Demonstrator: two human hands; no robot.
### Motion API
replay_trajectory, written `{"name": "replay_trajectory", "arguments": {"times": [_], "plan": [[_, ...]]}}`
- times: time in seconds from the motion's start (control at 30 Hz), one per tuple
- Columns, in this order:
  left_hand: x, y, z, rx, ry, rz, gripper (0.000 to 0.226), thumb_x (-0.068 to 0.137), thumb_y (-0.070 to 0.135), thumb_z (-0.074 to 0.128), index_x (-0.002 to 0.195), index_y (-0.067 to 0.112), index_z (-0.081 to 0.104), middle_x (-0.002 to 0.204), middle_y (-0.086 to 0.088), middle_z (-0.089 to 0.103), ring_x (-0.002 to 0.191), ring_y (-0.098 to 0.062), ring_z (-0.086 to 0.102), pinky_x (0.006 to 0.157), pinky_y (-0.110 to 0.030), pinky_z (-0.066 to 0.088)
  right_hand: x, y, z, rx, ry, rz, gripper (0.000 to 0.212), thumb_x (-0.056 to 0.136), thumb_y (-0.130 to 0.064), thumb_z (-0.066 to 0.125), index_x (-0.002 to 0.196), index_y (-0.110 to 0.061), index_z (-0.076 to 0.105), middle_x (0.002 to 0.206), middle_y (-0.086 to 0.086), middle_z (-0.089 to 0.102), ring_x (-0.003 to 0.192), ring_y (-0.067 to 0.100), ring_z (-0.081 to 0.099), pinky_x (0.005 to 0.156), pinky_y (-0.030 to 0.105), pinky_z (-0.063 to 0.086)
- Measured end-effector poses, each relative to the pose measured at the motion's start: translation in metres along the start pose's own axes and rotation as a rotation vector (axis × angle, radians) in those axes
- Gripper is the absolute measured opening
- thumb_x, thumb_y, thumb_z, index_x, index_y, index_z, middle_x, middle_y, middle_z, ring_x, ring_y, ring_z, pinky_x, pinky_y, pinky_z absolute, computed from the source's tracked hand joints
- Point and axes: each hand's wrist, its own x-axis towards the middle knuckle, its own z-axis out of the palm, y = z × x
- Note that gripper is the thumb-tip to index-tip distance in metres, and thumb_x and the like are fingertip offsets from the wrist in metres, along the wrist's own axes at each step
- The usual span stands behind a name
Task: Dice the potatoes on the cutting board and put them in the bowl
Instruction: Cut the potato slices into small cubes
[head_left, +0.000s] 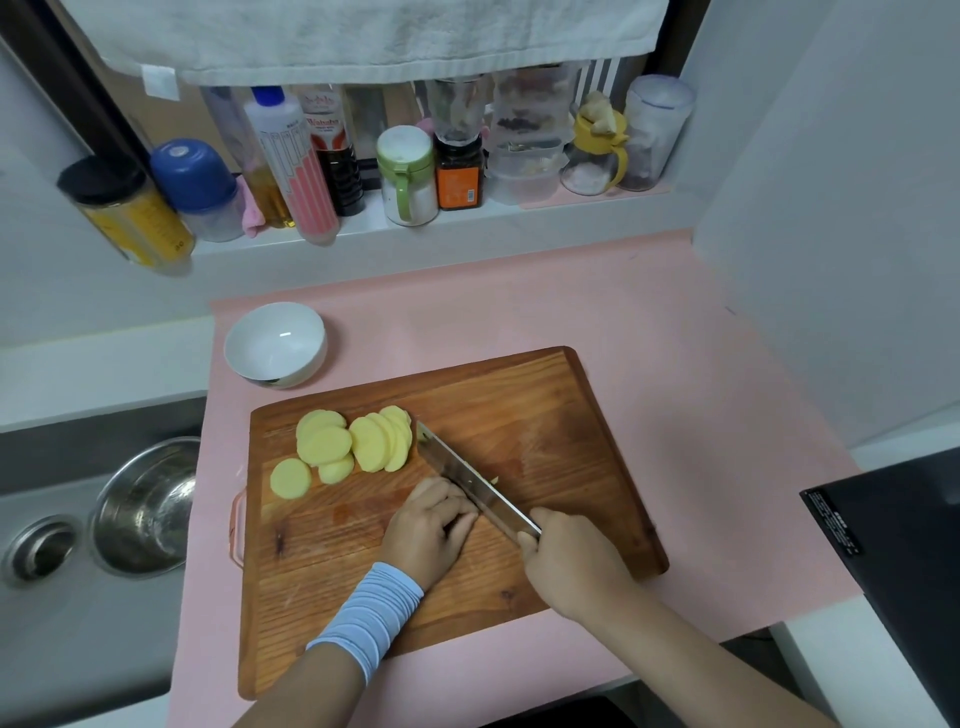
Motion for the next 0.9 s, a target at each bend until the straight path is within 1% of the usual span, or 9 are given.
{"name": "replay_trajectory", "arguments": {"times": [0.13,0.33,0.43,0.5,0.53,0.6,0.73,0.8,0.9], "plan": [[0.005,0.001,0.002,-0.009,-0.014,-0.099,0.012,0.082,0.014,0.079,0.078,0.019,0.069,0.087,0.011,0.062,0.089,-0.01,0.055,0.086,-0.015,0.041,0.005,0.007,-0.003,0.059,-0.024,0.037,0.026,0.102,-0.043,0.048,0.107,-0.026,0.067,0.099,-0.006,0.072,0.092,0.02,0.069,0.083,0.039,0.059],[0.027,0.011,0.002,-0.1,0.021,-0.206,0.014,0.079,0.01,0.082,0.087,0.017,0.074,0.094,0.011,0.065,0.092,-0.005,0.056,0.09,-0.017,0.043,0.018,0.02,-0.025,0.076,0.034,0.021,0.03,0.1,-0.045,0.049,0.087,-0.022,0.064,0.081,-0.006,0.067,0.08,0.019,0.065,0.071,0.038,0.055],[0.04,0.016,-0.025,-0.131,0.288,-0.37,0.018,0.088,0.002,0.066,0.094,0.018,0.068,0.095,0.008,0.063,0.089,-0.005,0.055,0.085,-0.021,0.045,0.018,0.025,-0.035,-0.052,0.109,-0.059,0.029,0.101,-0.043,0.047,0.082,-0.024,0.056,0.075,-0.007,0.062,0.076,0.019,0.062,0.062,0.033,0.045],[0.051,0.016,-0.058,-0.152,0.504,-0.451,0.021,0.085,0.001,0.052,0.09,0.02,0.06,0.091,0.006,0.059,0.087,-0.009,0.052,0.081,-0.025,0.043,0.016,0.032,-0.04,-0.168,0.194,-0.162,0.021,0.101,-0.042,0.046,0.093,-0.028,0.06,0.078,-0.006,0.067,0.076,0.019,0.065,0.06,0.031,0.042],[0.056,0.016,-0.074,-0.133,0.527,-0.43,0.02,0.079,0.004,0.047,0.085,0.02,0.057,0.086,0.007,0.057,0.085,-0.01,0.049,0.08,-0.023,0.041,0.016,0.035,-0.042,-0.23,0.228,-0.223,0.018,0.1,-0.041,0.048,0.101,-0.029,0.062,0.081,-0.005,0.069,0.075,0.019,0.067,0.059,0.031,0.043],[0.069,0.019,-0.098,-0.157,0.32,-0.348,0.018,0.071,0.012,0.043,0.074,0.025,0.054,0.079,0.012,0.056,0.081,-0.008,0.05,0.079,-0.021,0.039,0.017,0.042,-0.043,-0.344,0.267,-0.331,0.015,0.096,-0.038,0.057,0.105,-0.027,0.063,0.078,-0.005,0.069,0.068,0.019,0.068,0.055,0.032,0.047],[0.09,0.042,-0.092,-0.188,-0.526,-0.392,0.024,0.075,0.015,0.045,0.067,0.031,0.062,0.082,0.014,0.063,0.078,-0.001,0.058,0.08,-0.026,0.045,0.022,0.043,-0.044,-0.491,0.337,-0.495,0.03,0.064,-0.026,0.087,0.077,-0.021,0.061,0.055,-0.006,0.059,0.039,0.018,0.056,0.035,0.028,0.041],[0.09,0.043,-0.073,-0.112,-0.67,-0.369,0.028,0.083,0.006,0.049,0.079,0.028,0.067,0.094,0.012,0.063,0.093,-0.007,0.059,0.092,-0.025,0.045,0.024,0.041,-0.044,-0.506,0.381,-0.557,0.033,0.058,-0.023,0.09,0.075,-0.021,0.061,0.054,-0.006,0.059,0.038,0.017,0.055,0.035,0.026,0.04],[0.093,0.036,-0.057,-0.08,-0.68,-0.402,0.034,0.085,-0.001,0.047,0.101,0.019,0.07,0.112,0.005,0.062,0.109,-0.011,0.056,0.103,-0.025,0.04,0.025,0.039,-0.042,-0.515,0.411,-0.597,0.034,0.055,-0.022,0.091,0.073,-0.021,0.062,0.053,-0.005,0.059,0.037,0.017,0.054,0.034,0.027,0.042]]}}
